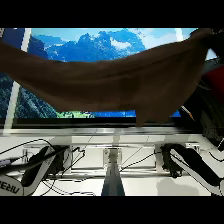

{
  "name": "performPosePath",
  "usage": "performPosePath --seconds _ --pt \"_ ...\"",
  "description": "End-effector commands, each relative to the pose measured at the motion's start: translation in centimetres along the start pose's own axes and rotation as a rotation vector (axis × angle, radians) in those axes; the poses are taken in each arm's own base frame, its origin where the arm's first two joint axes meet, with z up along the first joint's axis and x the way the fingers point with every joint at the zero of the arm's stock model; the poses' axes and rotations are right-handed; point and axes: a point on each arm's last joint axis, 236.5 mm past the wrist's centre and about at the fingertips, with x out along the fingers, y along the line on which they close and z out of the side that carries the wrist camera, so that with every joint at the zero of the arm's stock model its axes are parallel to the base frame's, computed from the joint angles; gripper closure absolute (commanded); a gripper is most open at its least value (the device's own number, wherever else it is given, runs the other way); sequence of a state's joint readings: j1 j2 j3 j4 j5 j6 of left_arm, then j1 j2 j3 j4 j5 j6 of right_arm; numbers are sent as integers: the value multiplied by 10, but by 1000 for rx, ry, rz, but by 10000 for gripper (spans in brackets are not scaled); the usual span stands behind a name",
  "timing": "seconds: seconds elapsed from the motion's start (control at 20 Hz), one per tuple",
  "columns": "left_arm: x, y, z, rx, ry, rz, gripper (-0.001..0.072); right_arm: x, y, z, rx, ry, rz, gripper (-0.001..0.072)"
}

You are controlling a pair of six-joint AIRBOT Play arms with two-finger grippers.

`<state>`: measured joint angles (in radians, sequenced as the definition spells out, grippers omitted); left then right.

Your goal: Fold the clothes and pants, and hang the long-sleeved shirts on hangers.

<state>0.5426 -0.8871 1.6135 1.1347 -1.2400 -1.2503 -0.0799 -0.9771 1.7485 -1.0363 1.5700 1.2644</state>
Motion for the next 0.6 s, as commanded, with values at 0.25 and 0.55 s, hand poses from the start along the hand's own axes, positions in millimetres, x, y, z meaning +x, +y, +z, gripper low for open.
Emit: performPosePath --seconds 0.25,0.55 --pt "231 -82 -178 8 366 -358 695 221 -100 -109 454 211 42 691" --pt "326 -120 -198 32 233 -274 693 296 -183 -110 633 21 -136 573"
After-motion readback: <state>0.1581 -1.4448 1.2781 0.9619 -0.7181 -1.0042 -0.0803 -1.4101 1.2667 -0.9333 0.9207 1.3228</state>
